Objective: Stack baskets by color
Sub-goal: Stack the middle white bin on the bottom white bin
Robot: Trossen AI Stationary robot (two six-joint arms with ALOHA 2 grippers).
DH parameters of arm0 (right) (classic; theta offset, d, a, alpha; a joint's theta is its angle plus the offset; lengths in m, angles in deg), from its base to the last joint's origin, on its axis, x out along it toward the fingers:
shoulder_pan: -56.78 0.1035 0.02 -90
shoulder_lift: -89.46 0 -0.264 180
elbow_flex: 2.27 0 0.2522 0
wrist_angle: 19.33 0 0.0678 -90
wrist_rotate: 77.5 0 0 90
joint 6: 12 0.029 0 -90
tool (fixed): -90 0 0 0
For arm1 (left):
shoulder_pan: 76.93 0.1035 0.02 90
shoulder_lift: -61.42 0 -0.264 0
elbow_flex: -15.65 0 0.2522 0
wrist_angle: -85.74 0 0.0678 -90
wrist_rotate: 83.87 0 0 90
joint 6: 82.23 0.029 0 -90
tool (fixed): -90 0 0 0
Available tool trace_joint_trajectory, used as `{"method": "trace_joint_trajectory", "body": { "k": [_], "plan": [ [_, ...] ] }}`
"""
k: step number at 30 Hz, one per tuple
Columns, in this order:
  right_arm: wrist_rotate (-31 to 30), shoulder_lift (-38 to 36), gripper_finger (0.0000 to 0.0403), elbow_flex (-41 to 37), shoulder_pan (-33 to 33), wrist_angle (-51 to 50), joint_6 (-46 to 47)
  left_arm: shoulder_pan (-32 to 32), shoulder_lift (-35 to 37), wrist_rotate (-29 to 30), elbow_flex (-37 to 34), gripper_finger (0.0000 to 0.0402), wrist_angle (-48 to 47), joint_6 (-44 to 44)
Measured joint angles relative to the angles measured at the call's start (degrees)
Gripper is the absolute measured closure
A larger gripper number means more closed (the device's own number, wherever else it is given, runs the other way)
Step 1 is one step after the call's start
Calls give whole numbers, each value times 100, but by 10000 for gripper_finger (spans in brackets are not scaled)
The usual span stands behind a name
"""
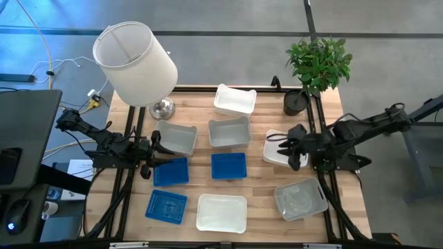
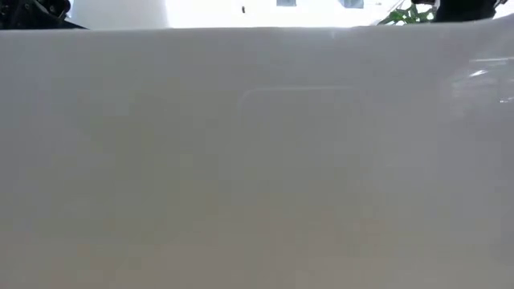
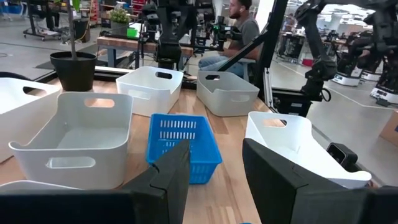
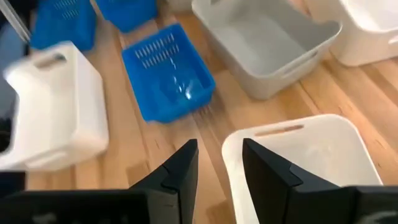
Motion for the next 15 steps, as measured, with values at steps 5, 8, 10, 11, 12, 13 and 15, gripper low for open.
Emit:
{"method": "trace_joint_trajectory", "body": {
  "k": [5,8,10,11,12,13,15],
  "plan": [
    [158,783,288,257,0,-476,-1,0,-2,-1,-2,266,0,-43],
    [256,1230,288,312,0,-621,-1,0,0,-2,-2,266,-1,-43],
    [336,1507,288,313,0,-621,1,0,-2,-2,-2,266,-2,-43],
    [415,1637,288,313,0,-618,4,0,-1,-2,-1,266,-2,-43],
    [485,1763,288,313,0,-619,5,0,0,-2,-2,266,-2,-43],
    [556,1885,288,313,0,-618,9,0,-2,-2,-1,266,-2,-43],
    [619,2100,288,313,0,-618,5,0,0,-2,-2,266,-2,-43]
  ]
}}
